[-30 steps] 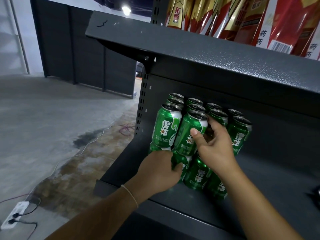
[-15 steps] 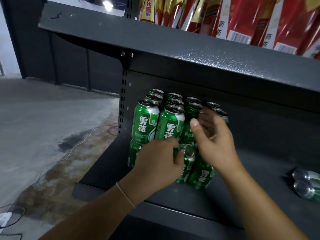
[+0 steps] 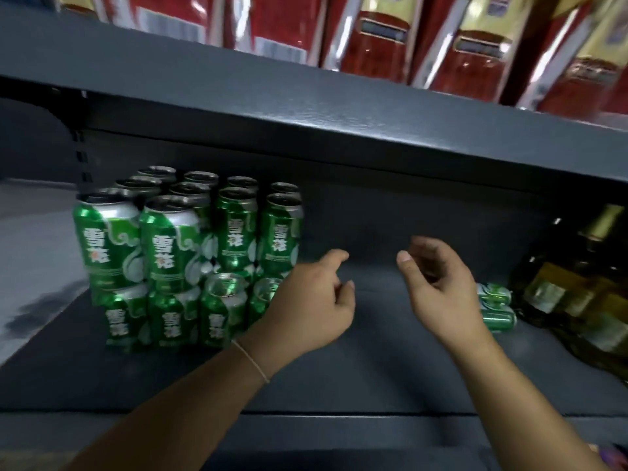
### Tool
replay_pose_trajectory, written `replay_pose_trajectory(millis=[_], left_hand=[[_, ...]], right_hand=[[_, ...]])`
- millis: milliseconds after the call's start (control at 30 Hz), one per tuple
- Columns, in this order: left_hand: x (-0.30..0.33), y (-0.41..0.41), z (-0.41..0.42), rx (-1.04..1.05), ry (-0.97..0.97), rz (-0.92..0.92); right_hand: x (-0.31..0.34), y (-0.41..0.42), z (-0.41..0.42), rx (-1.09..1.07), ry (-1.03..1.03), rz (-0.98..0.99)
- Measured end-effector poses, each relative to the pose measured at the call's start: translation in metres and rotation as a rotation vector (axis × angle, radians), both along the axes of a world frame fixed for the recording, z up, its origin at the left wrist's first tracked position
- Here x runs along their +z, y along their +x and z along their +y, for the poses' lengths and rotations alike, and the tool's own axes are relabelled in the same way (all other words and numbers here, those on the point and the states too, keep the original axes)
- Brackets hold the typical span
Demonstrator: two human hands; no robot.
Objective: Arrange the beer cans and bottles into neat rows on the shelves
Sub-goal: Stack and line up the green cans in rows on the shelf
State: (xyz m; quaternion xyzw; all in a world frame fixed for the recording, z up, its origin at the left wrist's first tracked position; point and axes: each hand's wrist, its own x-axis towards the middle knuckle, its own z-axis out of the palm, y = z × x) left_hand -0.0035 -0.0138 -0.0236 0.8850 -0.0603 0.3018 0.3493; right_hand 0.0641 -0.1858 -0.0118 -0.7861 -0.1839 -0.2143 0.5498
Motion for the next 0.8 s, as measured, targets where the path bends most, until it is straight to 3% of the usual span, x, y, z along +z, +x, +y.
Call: replay_pose_trajectory(millis=[233, 433, 600, 800], left_hand=[[-0.016, 0.068, -0.080, -0.047, 0.016, 0.120], [-0.035, 0.108, -0.135, -0.069, 0.007, 0.197], [-0.045, 0.130, -0.164, -0.057, -0.004, 0.282], [-0.055, 0.147, -0.176, -0.023, -0.109, 0.409]], right_hand=[[-0.023, 0.051, -0.100, -0.141, -0.014, 0.087], [-0.058, 0.098, -0.163, -0.249, -0.158, 0.286], [-0.076, 0.123, -0.185, -0.277, -0.371, 0.473], [-0.092, 0.139, -0.182, -0.234, -0.430, 0.492]])
